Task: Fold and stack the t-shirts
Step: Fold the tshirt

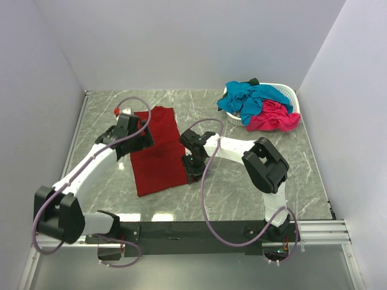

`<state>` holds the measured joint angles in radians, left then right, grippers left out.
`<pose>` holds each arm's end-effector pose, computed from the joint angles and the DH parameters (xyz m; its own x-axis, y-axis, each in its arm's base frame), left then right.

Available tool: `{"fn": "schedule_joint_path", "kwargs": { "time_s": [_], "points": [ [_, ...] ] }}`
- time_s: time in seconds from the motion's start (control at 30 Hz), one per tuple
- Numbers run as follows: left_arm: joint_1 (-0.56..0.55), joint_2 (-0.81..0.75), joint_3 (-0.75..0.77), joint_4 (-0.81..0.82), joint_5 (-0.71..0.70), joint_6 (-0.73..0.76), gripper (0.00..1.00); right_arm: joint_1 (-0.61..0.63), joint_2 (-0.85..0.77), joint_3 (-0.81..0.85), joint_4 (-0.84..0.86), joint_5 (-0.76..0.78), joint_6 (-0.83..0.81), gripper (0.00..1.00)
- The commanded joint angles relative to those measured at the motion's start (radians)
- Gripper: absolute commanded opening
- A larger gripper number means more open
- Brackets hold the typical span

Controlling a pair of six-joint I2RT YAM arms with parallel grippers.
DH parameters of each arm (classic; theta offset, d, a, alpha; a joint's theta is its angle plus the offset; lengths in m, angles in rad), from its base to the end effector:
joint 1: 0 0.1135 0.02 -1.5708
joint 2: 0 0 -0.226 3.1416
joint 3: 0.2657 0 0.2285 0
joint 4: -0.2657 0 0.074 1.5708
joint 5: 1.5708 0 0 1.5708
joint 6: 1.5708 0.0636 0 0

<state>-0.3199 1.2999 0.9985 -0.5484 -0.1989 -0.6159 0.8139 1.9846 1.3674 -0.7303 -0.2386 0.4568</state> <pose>0.2677 -0.0755 0.2207 -0.6886 -0.3684 -0.6246 -0.2613 0.9295 -0.2602 0.2332 0.2687 0.1093 -0.9284 -0.3587 -0.0971 -0.3708 0.8774 0.3045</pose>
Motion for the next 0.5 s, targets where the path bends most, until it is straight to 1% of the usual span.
{"fn": "schedule_joint_path", "kwargs": {
  "time_s": [0.0, 0.13, 0.23, 0.27, 0.33, 0.47],
  "points": [
    [-0.002, -0.086, -0.115, -0.082, 0.007, -0.045, 0.99, -0.001, 0.008, -0.022, 0.028, 0.001, 0.011, 0.46],
    [-0.002, -0.18, -0.195, -0.119, 0.013, -0.079, 0.99, -0.009, 0.016, -0.018, 0.032, -0.002, 0.014, 0.46],
    [-0.004, -0.252, -0.251, -0.119, 0.049, -0.119, 0.99, -0.015, 0.023, -0.004, 0.031, 0.005, 0.013, 0.46],
    [-0.013, -0.264, -0.264, -0.12, 0.038, -0.14, 0.99, -0.018, 0.025, -0.001, 0.029, 0.007, 0.011, 0.46],
    [-0.039, -0.284, -0.258, -0.142, 0.027, -0.165, 0.99, -0.022, 0.028, 0.005, 0.034, 0.01, 0.013, 0.46],
    [-0.056, -0.278, -0.244, -0.185, 0.019, -0.202, 0.99, -0.032, 0.042, 0.015, 0.042, 0.009, 0.011, 0.44]
  ]
}}
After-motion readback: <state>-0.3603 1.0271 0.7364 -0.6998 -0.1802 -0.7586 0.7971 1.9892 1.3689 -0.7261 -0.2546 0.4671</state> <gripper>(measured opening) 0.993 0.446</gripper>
